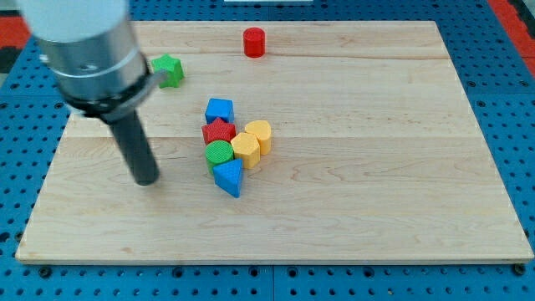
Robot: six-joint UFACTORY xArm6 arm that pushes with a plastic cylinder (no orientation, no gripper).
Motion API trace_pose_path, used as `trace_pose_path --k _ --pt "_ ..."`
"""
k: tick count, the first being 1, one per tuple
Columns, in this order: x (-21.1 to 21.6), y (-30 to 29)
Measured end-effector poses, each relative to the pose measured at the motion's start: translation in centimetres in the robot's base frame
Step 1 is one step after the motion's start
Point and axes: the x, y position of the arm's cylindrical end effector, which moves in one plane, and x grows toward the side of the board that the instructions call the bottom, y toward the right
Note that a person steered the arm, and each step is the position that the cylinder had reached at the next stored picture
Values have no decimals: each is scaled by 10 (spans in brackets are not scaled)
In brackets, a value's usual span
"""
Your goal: Push the green star into yellow heart
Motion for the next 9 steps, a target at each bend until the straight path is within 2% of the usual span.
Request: trace_pose_path --k 2,3,5,6,7,9 --pt "-116 -50" --pt "-170 -51" --pt "-201 48" --pt "-224 56" --pt "-214 111" --pt "-230 146"
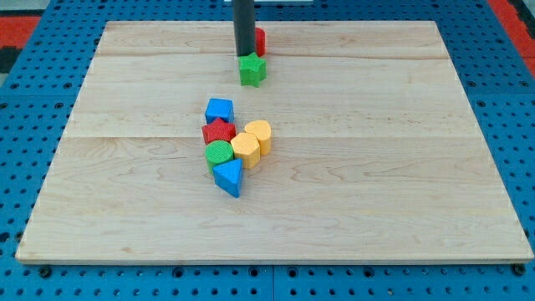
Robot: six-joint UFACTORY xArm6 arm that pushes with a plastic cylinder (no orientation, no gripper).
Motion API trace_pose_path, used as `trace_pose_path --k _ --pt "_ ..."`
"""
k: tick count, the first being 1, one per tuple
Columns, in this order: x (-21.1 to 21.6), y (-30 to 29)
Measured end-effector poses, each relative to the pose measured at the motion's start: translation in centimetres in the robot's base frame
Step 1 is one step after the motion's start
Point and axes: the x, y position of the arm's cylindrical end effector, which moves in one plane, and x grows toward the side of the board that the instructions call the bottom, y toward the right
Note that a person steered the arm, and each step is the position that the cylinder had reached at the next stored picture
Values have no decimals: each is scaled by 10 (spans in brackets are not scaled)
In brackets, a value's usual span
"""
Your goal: Push the green star into yellow heart
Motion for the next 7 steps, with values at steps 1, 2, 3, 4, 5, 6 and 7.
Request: trace_pose_path --k 1,2,3,4,5,6,7 --pt "33 1" --pt "62 6" --pt "87 30" --pt "101 34" --pt "112 26" --pt "113 2" --pt "108 43"
